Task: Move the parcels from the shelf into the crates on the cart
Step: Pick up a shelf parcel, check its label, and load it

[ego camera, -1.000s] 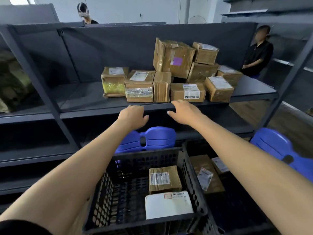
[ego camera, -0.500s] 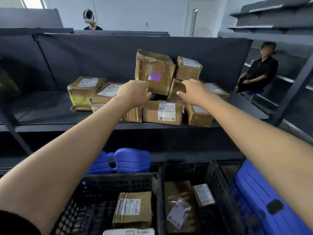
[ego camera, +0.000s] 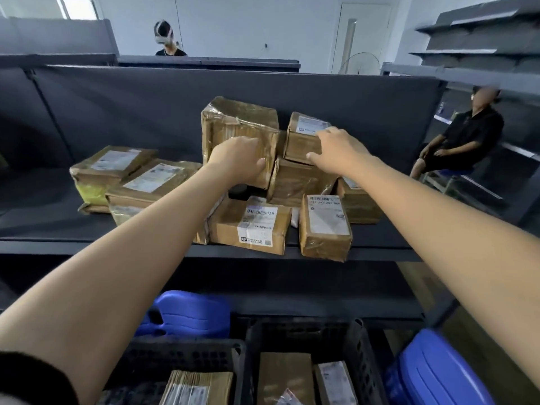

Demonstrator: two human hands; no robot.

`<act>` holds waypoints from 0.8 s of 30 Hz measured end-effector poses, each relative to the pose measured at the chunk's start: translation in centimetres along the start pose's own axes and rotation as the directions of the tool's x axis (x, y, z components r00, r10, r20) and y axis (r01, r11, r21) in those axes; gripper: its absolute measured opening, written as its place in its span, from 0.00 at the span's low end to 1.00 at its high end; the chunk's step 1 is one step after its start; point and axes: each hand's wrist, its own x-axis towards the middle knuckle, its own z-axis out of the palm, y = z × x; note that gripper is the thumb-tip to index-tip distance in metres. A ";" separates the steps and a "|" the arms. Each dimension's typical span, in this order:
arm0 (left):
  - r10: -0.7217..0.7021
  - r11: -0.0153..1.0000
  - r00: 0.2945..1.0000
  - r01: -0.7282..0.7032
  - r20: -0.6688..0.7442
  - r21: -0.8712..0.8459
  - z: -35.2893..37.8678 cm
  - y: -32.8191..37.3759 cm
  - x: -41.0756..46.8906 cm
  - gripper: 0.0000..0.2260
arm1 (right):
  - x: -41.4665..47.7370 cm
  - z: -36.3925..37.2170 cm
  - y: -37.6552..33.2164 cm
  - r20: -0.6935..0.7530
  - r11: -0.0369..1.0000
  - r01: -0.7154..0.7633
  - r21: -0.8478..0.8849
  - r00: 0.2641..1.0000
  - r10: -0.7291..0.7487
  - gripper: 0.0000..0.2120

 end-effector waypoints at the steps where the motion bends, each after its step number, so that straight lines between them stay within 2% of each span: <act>1: 0.010 1.000 1.000 -0.010 -0.008 -0.007 0.4 0.3 0.9 0.19 | 0.8 0.2 0.4 0.005 1.000 -0.003 -0.004 1.000 0.003 0.26; 12: 0.071 0.994 0.994 -0.078 -0.087 -0.078 3.5 4.4 10.6 0.23 | 7.0 4.1 4.4 0.057 0.982 -0.138 0.129 0.990 0.131 0.41; 15: 0.088 0.996 0.996 -0.089 -0.028 -0.027 4.2 4.8 12.4 0.28 | 7.5 5.2 5.1 0.041 0.970 -0.119 0.211 0.993 0.113 0.43; 19: 0.044 0.997 0.999 -0.043 0.016 -0.068 5.1 5.1 13.4 0.33 | 7.6 6.0 5.5 0.003 0.945 -0.088 0.314 0.996 0.092 0.42; 24: 0.055 0.991 0.998 -0.056 -0.006 -0.118 5.2 5.0 13.0 0.29 | 7.2 5.8 5.3 -0.043 0.913 -0.089 0.397 0.992 0.115 0.41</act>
